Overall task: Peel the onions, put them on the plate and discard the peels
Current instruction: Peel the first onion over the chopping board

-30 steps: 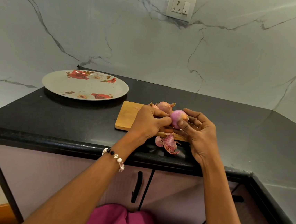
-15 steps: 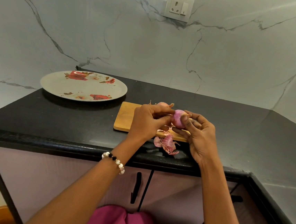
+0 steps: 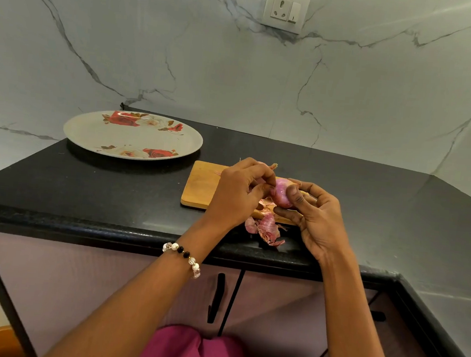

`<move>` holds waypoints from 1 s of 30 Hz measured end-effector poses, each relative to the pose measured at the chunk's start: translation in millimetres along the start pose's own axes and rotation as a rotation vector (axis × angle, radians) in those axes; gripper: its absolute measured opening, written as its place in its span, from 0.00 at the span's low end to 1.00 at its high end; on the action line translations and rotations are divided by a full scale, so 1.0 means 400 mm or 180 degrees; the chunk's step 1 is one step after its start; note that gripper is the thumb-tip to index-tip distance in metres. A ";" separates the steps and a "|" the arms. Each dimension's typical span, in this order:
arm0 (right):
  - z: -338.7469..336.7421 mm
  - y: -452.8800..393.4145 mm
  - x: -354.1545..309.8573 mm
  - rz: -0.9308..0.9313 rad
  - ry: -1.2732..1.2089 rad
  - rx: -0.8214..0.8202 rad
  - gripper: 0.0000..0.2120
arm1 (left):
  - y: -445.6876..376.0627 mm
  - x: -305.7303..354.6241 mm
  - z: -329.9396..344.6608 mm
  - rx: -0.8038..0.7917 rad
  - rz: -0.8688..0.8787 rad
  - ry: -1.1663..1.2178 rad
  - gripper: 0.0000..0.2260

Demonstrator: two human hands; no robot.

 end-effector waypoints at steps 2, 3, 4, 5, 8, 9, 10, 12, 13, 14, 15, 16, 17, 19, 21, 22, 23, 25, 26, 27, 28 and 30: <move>0.001 0.000 -0.001 0.0013 0.0006 -0.0002 0.16 | -0.001 -0.003 0.003 -0.0054 0.0036 -0.0109 0.09; 0.001 0.000 -0.001 0.0026 0.0003 0.0000 0.16 | -0.001 -0.004 0.005 -0.0081 0.0057 -0.0147 0.10; 0.000 0.000 -0.001 0.0042 0.0001 0.0002 0.16 | 0.000 -0.005 0.007 -0.0099 0.0086 -0.0193 0.10; 0.000 0.000 -0.001 0.0056 0.0002 0.0006 0.15 | 0.000 -0.005 0.009 -0.0110 0.0109 -0.0244 0.11; 0.000 -0.001 -0.002 0.0073 0.0009 0.0005 0.15 | 0.000 -0.011 0.015 -0.0190 0.0115 -0.0328 0.11; 0.001 -0.001 -0.002 0.0073 -0.0002 0.0004 0.15 | 0.001 -0.013 0.017 -0.0241 0.0114 -0.0357 0.11; 0.002 0.000 -0.003 0.0076 -0.0026 0.0007 0.14 | 0.001 -0.014 0.019 -0.0292 0.0122 -0.0392 0.11; 0.004 0.000 -0.003 0.0094 -0.0110 0.0020 0.14 | 0.002 -0.014 0.022 -0.0399 0.0146 -0.0409 0.10; 0.003 0.001 -0.003 0.0105 -0.0167 0.0038 0.15 | 0.003 -0.012 0.024 -0.0464 0.0154 -0.0412 0.10; 0.002 0.000 -0.003 0.0115 -0.0234 0.0067 0.16 | 0.003 -0.011 0.026 -0.0523 0.0176 -0.0462 0.10; 0.000 -0.001 -0.003 0.0121 -0.0311 0.0110 0.16 | 0.004 -0.010 0.028 -0.0565 0.0200 -0.0540 0.10; -0.003 -0.003 -0.003 0.0122 -0.0396 0.0157 0.16 | 0.003 -0.010 0.029 -0.0592 0.0224 -0.0604 0.10; -0.005 -0.005 -0.002 0.0117 -0.0488 0.0201 0.16 | 0.003 -0.011 0.030 -0.0590 0.0242 -0.0620 0.11; -0.009 -0.007 -0.001 0.0099 -0.0628 0.0299 0.16 | 0.002 -0.012 0.028 -0.0490 0.0224 -0.0574 0.11; -0.012 -0.008 0.000 0.0082 -0.0678 0.0412 0.14 | -0.001 -0.012 0.023 -0.0260 0.0120 -0.0489 0.09; -0.012 -0.007 -0.001 0.0076 -0.0702 0.0460 0.12 | -0.002 -0.013 0.019 -0.0116 0.0044 -0.0473 0.08; -0.013 -0.008 -0.001 0.0073 -0.0729 0.0499 0.11 | -0.003 -0.014 0.015 0.0029 -0.0026 -0.0490 0.08; -0.012 -0.009 -0.002 0.0092 -0.0767 0.0541 0.08 | -0.004 -0.018 0.009 0.0219 -0.0107 -0.0566 0.09; -0.012 -0.009 -0.002 0.0112 -0.0768 0.0543 0.08 | -0.005 -0.019 0.007 0.0243 -0.0108 -0.0578 0.10; -0.011 -0.010 -0.001 0.0135 -0.0765 0.0537 0.08 | -0.005 -0.019 0.007 0.0238 -0.0079 -0.0555 0.11; -0.012 -0.011 0.000 0.0159 -0.0768 0.0524 0.10 | -0.005 -0.018 0.008 0.0214 -0.0030 -0.0505 0.11; -0.014 -0.012 0.002 0.0205 -0.0767 0.0501 0.13 | -0.004 -0.016 0.010 0.0174 0.0082 -0.0384 0.08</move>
Point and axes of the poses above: each hand's wrist, its own y-axis away from the middle knuckle, its own z-axis out of the palm, x = y × z, the point moved 2 cm from there along -y, towards the middle knuckle, and after that the axes turned 1 degree about y, right-handed, at the moved point
